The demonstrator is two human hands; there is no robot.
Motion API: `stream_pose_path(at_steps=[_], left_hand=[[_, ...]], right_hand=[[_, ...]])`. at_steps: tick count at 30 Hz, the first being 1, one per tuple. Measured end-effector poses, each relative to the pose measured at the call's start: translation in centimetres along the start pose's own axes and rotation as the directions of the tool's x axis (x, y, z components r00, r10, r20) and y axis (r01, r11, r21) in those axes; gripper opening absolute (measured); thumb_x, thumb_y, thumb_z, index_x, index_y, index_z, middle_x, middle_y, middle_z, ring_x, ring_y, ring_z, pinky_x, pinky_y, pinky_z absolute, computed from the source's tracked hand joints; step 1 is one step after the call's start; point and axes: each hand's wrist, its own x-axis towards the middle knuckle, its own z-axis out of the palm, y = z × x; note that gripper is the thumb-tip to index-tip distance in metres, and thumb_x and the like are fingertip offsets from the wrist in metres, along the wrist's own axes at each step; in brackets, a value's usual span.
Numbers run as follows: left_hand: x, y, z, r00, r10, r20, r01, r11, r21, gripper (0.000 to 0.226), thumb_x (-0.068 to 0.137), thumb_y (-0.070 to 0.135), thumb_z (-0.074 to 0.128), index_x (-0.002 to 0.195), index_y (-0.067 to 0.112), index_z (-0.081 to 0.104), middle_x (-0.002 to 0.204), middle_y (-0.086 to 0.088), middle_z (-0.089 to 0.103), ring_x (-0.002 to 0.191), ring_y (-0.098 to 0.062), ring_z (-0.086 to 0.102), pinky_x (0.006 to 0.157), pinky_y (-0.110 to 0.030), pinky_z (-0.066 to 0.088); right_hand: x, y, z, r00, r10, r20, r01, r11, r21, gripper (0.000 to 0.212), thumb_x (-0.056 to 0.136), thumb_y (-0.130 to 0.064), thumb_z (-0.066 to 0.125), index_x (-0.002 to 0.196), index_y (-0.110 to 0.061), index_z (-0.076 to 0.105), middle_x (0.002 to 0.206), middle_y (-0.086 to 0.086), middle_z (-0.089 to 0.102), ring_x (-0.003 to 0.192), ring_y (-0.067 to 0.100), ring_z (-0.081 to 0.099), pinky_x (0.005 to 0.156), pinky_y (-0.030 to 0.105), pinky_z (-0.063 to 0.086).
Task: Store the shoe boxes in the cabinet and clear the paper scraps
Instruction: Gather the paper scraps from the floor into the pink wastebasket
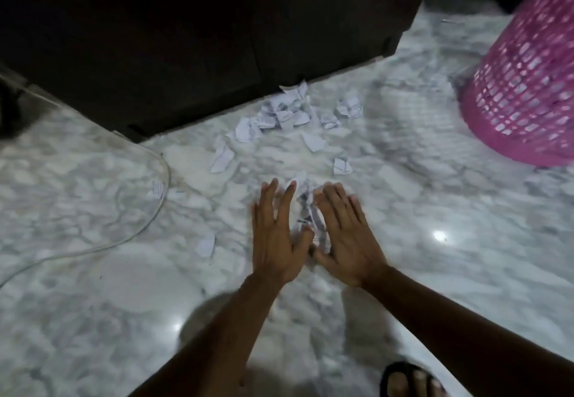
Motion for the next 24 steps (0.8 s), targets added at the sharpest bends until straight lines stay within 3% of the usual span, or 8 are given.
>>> stream_pose_path(at_steps=[3, 7, 11, 13, 15, 18, 22, 24], left_hand=[[0.5, -1.2, -2.7, 0.964, -0.131, -0.230, 0.125, 0.991, -0.038, 0.069, 0.083, 0.029, 0.056, 0.151, 0.016, 0.045, 0.155, -0.009, 0.039, 0.147, -0.028, 0.034, 0.118, -0.053, 0.033], [1.0, -8.1, -7.8, 0.807, -0.294, -0.513, 0.360, 0.933, 0.030, 0.058, 0.081, 0.024, 0.062, 0.138, 0.010, 0.055, 0.129, -0.015, 0.055, 0.122, -0.036, 0.051, 0.104, -0.046, 0.040], [3.1, -14.5, -12.4, 0.679, -0.483, -0.553, 0.609, 0.791, 0.056, 0.055, 0.091, 0.028, 0.062, 0.142, 0.014, 0.051, 0.131, -0.019, 0.054, 0.122, -0.040, 0.050, 0.102, -0.052, 0.043], [4.5, -16.4, -13.6, 0.677, -0.537, -0.503, 0.653, 0.753, 0.074, 0.052, 0.095, 0.037, 0.060, 0.143, 0.019, 0.050, 0.135, -0.017, 0.052, 0.125, -0.040, 0.049, 0.103, -0.054, 0.043], [5.5, -18.0, -14.2, 0.728, -0.512, -0.455, 0.628, 0.765, 0.145, 0.045, 0.095, 0.041, 0.061, 0.136, 0.023, 0.060, 0.131, -0.015, 0.057, 0.123, -0.037, 0.052, 0.102, -0.049, 0.044], [6.5, -19.7, -14.5, 0.781, -0.458, -0.425, 0.559, 0.816, 0.149, 0.025, 0.092, 0.029, 0.065, 0.114, 0.018, 0.071, 0.112, -0.014, 0.065, 0.107, -0.031, 0.063, 0.094, -0.038, 0.049], [6.3, -19.4, -14.4, 0.763, -0.468, -0.446, 0.545, 0.837, 0.053, 0.016, 0.090, 0.008, 0.054, 0.091, 0.014, 0.069, 0.096, -0.009, 0.068, 0.089, -0.023, 0.066, 0.076, -0.020, 0.042], [5.3, -17.8, -14.5, 0.745, -0.447, -0.495, 0.496, 0.867, -0.037, 0.014, 0.093, 0.010, 0.053, 0.093, 0.014, 0.066, 0.097, -0.006, 0.067, 0.089, -0.022, 0.064, 0.079, -0.026, 0.048]], right_hand=[[1.6, -0.8, 0.8, 0.997, -0.075, 0.013, 0.076, 0.996, -0.045, 0.093, 0.097, -0.073, 0.036, 0.167, -0.019, 0.009, 0.175, 0.014, 0.005, 0.162, 0.031, -0.001, 0.128, 0.059, 0.012], [4.6, -2.2, 2.0, 0.991, -0.137, 0.001, 0.136, 0.985, -0.110, 0.089, 0.098, -0.069, 0.040, 0.167, -0.023, 0.009, 0.175, 0.015, 0.007, 0.162, 0.031, 0.000, 0.127, 0.059, 0.014], [7.9, -3.2, 2.7, 0.989, -0.150, -0.004, 0.149, 0.981, -0.121, 0.087, 0.097, -0.066, 0.042, 0.167, -0.024, 0.010, 0.174, 0.016, 0.013, 0.162, 0.033, 0.005, 0.127, 0.060, 0.014], [9.1, -3.4, 2.9, 0.988, -0.152, -0.006, 0.149, 0.979, -0.137, 0.087, 0.098, -0.067, 0.039, 0.167, -0.023, 0.011, 0.173, 0.017, 0.013, 0.162, 0.034, 0.006, 0.128, 0.058, 0.014], [10.0, -3.6, 3.1, 0.989, -0.146, -0.005, 0.144, 0.979, -0.148, 0.087, 0.098, -0.067, 0.038, 0.167, -0.023, 0.010, 0.173, 0.017, 0.013, 0.162, 0.033, 0.005, 0.128, 0.057, 0.013], [10.9, -3.8, 3.3, 0.993, -0.120, -0.011, 0.117, 0.982, -0.150, 0.085, 0.098, -0.069, 0.036, 0.167, -0.024, 0.013, 0.173, 0.016, 0.014, 0.162, 0.032, 0.005, 0.129, 0.056, 0.013], [11.4, -3.9, 3.5, 0.992, -0.107, -0.064, 0.098, 0.986, -0.137, 0.079, 0.098, -0.065, 0.038, 0.164, -0.022, 0.027, 0.171, 0.017, 0.022, 0.161, 0.035, 0.012, 0.128, 0.056, 0.015], [11.7, -3.9, 3.6, 0.990, -0.105, -0.090, 0.092, 0.987, -0.133, 0.077, 0.098, -0.063, 0.041, 0.162, -0.021, 0.032, 0.169, 0.018, 0.025, 0.160, 0.037, 0.015, 0.128, 0.057, 0.017]])
